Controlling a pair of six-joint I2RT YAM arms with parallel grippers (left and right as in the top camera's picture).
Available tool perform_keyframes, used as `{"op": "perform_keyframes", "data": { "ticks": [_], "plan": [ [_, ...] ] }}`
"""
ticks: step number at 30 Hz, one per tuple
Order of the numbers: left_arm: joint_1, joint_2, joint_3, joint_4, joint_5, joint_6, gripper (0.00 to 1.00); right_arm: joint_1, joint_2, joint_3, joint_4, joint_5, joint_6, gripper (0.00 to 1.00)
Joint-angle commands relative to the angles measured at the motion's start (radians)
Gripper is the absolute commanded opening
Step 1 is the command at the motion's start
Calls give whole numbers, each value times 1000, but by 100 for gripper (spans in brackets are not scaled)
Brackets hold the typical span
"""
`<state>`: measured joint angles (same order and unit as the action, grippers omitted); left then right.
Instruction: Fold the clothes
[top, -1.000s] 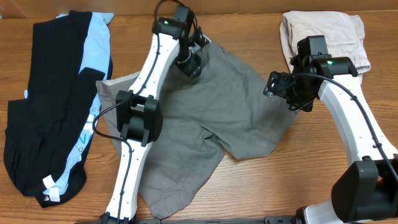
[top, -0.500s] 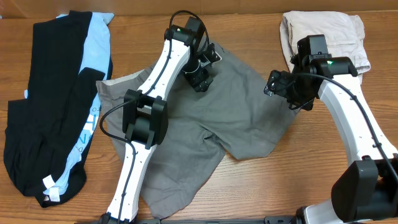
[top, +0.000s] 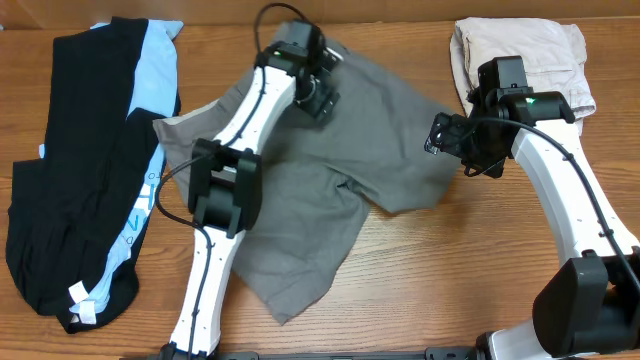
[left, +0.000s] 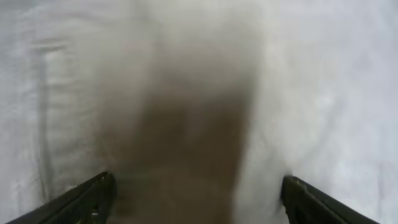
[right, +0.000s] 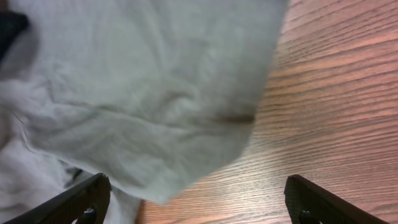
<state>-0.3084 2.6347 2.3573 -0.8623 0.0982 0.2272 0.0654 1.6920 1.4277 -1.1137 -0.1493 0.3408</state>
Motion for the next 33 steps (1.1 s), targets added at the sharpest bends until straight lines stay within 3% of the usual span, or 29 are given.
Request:
{"op": "perform_keyframes", "data": {
  "ticks": [1,5,10,14,20,29,33],
  "plan": [
    [114,60,-27,23,-26,-271,88,-5,5,-9,13,8,24,93],
    [183,60,-25,59,-19,-348,87,-4,5,-9,27,6,34,93],
    [217,60,-24,100,-14,-347,89,-4,5,-9,29,6,40,93],
    [216,58,23,71,89,-312,89,-4,5,-9,49,6,47,93],
    [198,50,236,-126,164,-305,92,-2,39,-9,133,6,43,91],
    [183,34,784,-581,161,-248,96,68,208,-9,200,-86,24,89],
    [182,-14,785,-655,160,-212,97,100,257,-9,252,-92,45,87]
  ]
}}
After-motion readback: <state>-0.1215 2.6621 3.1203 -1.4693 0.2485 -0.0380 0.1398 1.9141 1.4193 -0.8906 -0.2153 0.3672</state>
